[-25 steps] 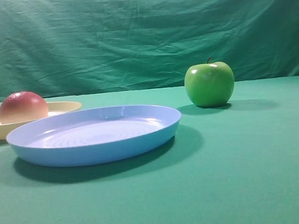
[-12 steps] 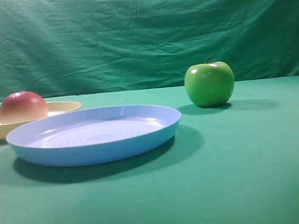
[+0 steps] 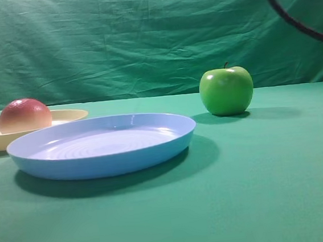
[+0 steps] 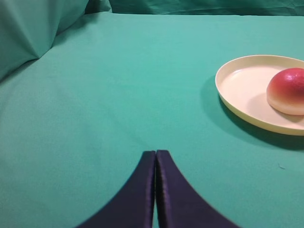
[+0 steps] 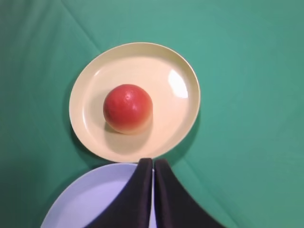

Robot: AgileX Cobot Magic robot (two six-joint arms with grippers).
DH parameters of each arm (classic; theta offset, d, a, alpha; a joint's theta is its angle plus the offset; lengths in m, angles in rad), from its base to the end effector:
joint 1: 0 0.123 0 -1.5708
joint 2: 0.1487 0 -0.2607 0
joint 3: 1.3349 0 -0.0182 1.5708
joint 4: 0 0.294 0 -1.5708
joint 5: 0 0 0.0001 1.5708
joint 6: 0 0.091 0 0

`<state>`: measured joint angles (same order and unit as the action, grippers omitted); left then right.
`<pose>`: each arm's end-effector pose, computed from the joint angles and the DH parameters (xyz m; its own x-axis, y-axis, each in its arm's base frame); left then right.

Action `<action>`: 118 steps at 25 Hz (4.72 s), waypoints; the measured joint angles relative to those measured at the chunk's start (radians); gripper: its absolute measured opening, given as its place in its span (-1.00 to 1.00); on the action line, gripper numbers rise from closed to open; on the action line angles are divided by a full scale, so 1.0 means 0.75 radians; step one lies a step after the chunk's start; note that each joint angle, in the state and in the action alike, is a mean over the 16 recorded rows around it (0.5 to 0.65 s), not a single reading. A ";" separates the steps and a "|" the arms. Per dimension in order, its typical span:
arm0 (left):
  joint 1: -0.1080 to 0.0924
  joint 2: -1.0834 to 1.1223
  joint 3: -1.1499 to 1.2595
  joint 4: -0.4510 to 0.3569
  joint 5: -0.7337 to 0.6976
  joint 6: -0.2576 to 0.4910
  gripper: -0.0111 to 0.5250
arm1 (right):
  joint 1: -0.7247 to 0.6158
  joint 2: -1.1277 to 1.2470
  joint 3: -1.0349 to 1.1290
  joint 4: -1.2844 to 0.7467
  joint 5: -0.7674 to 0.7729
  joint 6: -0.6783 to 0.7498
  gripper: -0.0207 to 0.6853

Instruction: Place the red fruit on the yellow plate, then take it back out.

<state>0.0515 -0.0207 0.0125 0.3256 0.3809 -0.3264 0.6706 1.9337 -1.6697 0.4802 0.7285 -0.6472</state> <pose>0.1188 0.0170 0.1784 -0.2599 -0.0359 -0.9650 -0.1716 0.9851 0.0095 0.3567 0.3187 0.2516 -0.3593 -0.6166 -0.7005 -0.8827 0.4683 0.0406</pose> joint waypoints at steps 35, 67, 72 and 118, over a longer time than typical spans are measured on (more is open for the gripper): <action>0.000 0.000 0.000 0.000 0.000 0.000 -0.96 | 0.214 0.671 -0.475 -0.217 -0.249 0.130 0.58; 0.000 0.000 0.000 0.000 0.000 0.000 -0.96 | -0.166 -0.436 0.154 -0.544 0.310 0.534 -0.36; 0.000 0.000 0.000 0.000 0.000 0.000 -0.96 | -0.315 -0.741 0.623 -0.551 0.161 0.561 -0.36; 0.000 0.000 0.000 0.000 0.000 0.000 -0.96 | -0.557 -1.116 1.051 -0.534 0.103 0.622 -0.64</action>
<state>0.0515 -0.0207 0.0125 0.3256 0.3809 -0.3264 0.2531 1.0965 -0.8818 0.0801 0.8059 -0.1809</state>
